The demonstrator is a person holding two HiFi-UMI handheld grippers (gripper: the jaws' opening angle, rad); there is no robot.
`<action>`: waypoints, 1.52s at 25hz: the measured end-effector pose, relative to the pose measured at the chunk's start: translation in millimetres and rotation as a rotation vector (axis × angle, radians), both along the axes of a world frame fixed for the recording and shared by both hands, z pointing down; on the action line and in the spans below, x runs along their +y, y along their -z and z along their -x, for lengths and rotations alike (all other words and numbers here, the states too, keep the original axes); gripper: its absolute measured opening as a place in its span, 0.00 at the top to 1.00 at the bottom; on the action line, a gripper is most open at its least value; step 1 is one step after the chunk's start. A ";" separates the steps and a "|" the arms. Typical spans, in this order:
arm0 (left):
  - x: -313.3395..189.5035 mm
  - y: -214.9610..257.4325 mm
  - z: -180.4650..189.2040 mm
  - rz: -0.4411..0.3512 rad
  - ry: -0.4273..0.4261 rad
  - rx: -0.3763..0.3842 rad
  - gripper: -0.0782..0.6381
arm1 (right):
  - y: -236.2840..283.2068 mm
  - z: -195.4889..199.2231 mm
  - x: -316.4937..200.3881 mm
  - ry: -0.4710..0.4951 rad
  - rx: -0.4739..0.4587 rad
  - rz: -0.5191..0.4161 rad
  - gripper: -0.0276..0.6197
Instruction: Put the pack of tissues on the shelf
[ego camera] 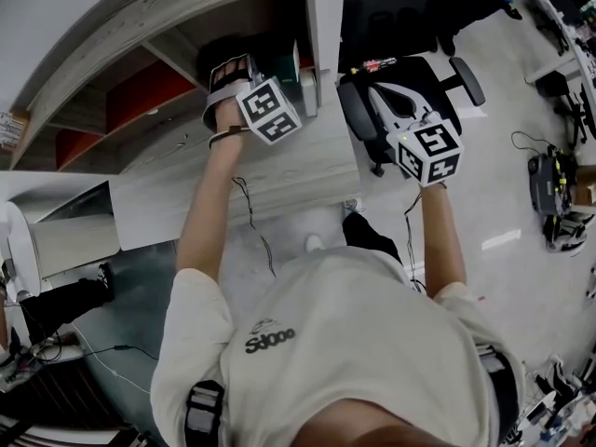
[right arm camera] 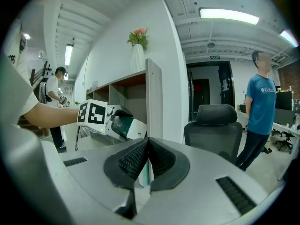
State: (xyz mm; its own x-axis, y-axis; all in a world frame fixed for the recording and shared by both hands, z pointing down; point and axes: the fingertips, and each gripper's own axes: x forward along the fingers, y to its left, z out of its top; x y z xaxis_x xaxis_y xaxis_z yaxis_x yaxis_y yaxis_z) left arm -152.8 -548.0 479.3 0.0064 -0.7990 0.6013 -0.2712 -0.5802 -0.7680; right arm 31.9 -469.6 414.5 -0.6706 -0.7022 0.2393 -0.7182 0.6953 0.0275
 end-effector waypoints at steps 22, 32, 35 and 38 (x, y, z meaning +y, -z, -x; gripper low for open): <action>-16.7 4.5 -25.7 0.047 -0.002 0.228 0.38 | -17.2 -19.6 5.3 -0.048 0.009 0.045 0.95; -33.6 13.3 -25.0 0.044 0.007 0.358 0.42 | -19.7 -24.5 2.7 -0.054 0.003 0.054 0.95; -48.9 14.2 -22.4 0.019 0.029 0.362 0.42 | -18.7 -29.2 -0.1 -0.065 0.004 0.054 0.95; -62.9 14.8 -19.2 0.005 0.051 0.363 0.42 | -17.0 -33.5 -3.0 -0.072 0.008 0.052 0.95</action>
